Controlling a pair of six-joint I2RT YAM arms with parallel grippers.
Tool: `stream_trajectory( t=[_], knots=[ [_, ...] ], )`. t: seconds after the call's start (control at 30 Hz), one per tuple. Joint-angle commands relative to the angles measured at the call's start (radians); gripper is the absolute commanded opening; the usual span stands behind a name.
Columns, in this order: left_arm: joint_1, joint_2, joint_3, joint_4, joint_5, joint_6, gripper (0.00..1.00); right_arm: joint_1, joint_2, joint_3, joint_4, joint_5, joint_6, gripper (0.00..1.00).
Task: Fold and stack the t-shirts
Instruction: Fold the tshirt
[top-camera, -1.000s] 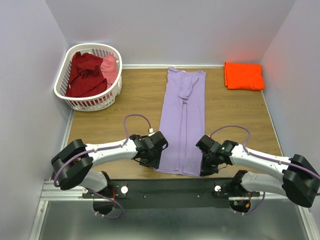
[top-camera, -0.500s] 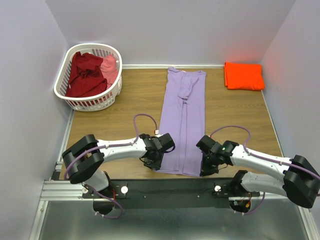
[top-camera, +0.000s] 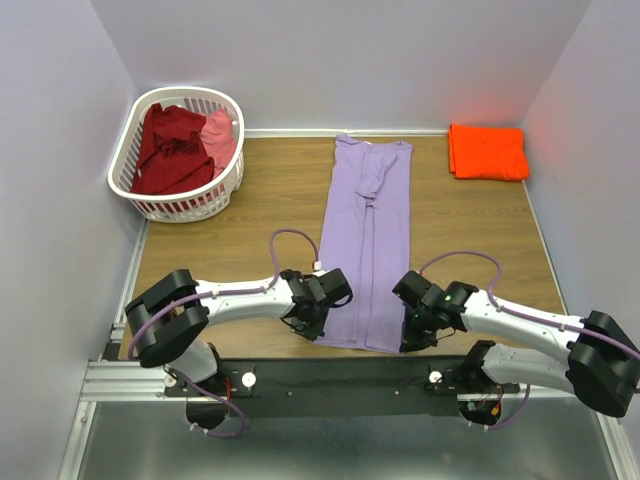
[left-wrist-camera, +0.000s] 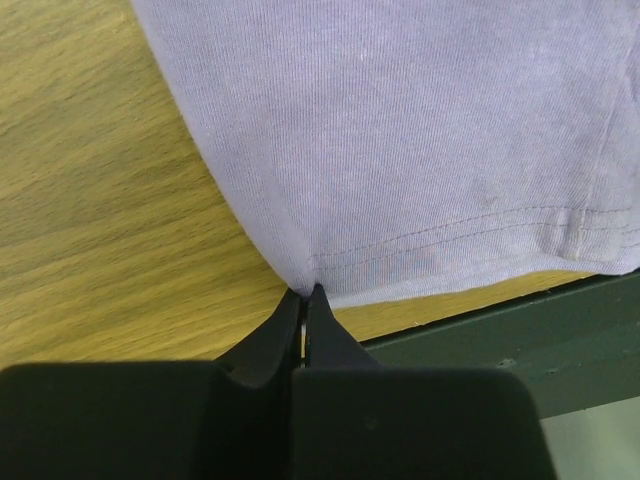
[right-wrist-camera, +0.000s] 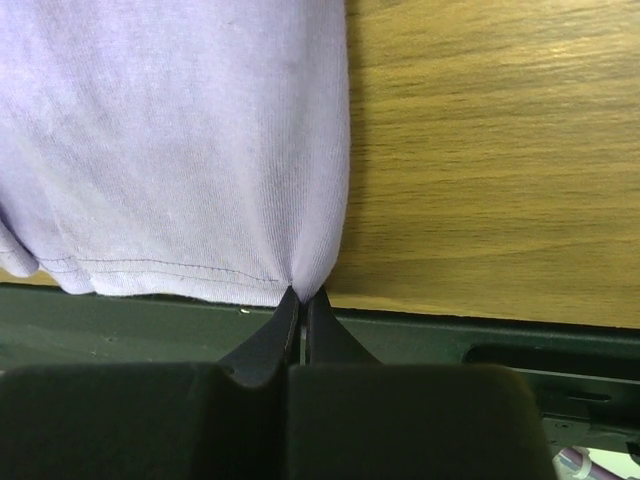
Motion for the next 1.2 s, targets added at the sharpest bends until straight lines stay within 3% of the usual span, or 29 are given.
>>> stream_trajectory(
  t=[0.0,0.17,0.3,0.43,0.6,0.87,1.17],
  knots=[
    [-0.048,0.012,-0.096,-0.017,0.021,-0.023,0.00,0.002,-0.003,-0.027,0.024,-0.015,-0.045,0.01],
    [-0.139,-0.085,-0.130,-0.008,0.129,-0.089,0.00,0.002,-0.047,-0.028,-0.005,-0.097,-0.058,0.01],
    [-0.132,-0.126,-0.124,0.076,0.185,-0.065,0.00,0.002,-0.057,0.065,-0.053,-0.009,-0.064,0.01],
    [0.026,-0.132,-0.046,0.104,0.138,0.050,0.00,-0.007,0.028,0.194,-0.123,0.221,-0.090,0.01],
    [0.199,-0.116,0.065,0.136,0.102,0.182,0.00,-0.093,0.127,0.321,-0.130,0.344,-0.186,0.00],
    [0.365,0.004,0.251,0.176,0.009,0.322,0.00,-0.340,0.241,0.511,-0.053,0.373,-0.424,0.00],
    [0.470,0.176,0.367,0.260,-0.005,0.386,0.00,-0.429,0.397,0.616,0.096,0.387,-0.515,0.01]
  ],
)
